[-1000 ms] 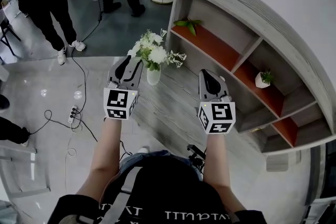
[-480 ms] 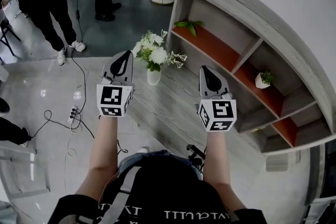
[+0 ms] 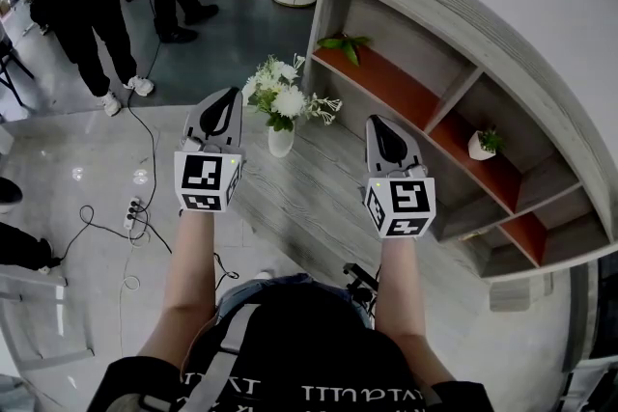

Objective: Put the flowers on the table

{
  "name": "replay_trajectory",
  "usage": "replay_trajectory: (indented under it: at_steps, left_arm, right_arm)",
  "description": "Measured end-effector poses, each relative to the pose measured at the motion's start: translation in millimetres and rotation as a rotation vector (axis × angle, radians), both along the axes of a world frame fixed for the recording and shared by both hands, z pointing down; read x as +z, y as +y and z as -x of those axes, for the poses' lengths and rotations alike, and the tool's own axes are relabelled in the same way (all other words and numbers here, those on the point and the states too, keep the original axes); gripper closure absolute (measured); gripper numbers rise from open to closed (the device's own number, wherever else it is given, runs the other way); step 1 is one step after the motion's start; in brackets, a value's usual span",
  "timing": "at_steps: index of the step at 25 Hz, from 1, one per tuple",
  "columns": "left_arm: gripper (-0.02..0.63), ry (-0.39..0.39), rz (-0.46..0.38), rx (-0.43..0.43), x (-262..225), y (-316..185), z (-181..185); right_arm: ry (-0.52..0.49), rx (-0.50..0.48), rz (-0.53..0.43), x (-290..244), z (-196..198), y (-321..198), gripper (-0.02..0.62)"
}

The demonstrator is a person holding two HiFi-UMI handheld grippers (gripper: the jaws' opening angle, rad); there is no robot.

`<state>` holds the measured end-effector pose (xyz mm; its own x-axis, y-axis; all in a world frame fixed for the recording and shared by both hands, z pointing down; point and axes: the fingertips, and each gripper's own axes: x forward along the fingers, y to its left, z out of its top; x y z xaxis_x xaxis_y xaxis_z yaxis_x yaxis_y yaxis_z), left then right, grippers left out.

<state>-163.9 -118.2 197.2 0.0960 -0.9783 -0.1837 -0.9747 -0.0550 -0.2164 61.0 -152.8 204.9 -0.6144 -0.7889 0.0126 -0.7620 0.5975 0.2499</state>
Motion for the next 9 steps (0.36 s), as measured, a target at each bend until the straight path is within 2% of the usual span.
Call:
replay_trajectory:
  at_steps: [9]
  left_arm:
    - [0.592,-0.008,-0.005,0.011,-3.1,-0.8,-2.4]
  right_arm:
    - [0.007,-0.001,-0.002,-0.2,0.4,-0.7,0.581]
